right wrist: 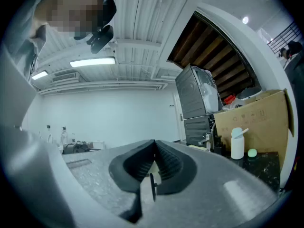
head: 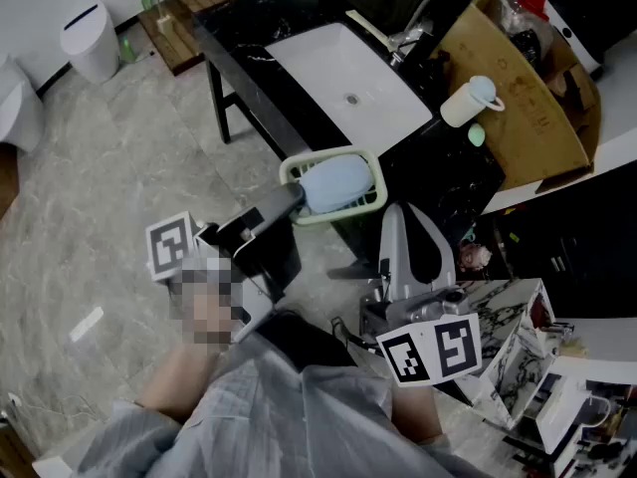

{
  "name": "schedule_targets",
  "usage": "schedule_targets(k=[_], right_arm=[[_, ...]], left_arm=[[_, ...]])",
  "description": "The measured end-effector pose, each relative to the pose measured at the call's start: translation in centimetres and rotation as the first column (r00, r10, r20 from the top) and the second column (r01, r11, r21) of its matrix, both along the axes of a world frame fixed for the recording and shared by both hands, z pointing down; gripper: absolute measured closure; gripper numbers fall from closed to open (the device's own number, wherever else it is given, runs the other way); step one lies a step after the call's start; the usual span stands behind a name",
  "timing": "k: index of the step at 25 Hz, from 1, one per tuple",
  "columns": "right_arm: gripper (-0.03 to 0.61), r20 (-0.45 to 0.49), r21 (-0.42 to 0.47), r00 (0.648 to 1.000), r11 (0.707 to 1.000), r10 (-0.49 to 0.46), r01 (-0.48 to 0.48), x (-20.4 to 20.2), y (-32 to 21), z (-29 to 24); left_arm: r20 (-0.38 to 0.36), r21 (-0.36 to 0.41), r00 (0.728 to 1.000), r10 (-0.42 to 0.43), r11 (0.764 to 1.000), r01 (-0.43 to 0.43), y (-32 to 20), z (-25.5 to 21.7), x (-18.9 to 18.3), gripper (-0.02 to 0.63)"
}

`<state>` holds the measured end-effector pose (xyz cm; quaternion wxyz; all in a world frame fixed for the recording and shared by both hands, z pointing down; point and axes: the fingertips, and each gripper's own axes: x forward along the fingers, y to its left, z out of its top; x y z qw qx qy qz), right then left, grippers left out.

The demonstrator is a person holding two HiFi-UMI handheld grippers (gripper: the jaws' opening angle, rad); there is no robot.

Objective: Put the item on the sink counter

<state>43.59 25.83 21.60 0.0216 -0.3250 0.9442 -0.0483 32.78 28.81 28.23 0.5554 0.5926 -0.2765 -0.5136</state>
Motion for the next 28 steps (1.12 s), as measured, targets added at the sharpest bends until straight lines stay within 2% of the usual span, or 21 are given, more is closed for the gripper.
schedule_targets(k=[15, 28], right_arm=[[0.581, 0.003, -0.002, 1.0, 1.0, 0.018, -0.018, -1.1, -0.3, 0.1], [0.581, -0.004, 0.005, 1.0, 1.0, 0.026, -0.026, -3.6, 0.4, 0.3]], left_arm=[[-0.007, 0.006, 1.0, 0.007, 1.0, -0.007, -0.3, 0.2, -1.3, 0.528], [-0.009, 0.016, 1.0, 0.007, 1.0, -0.007, 0.3, 0.4, -4.0, 0.528]])
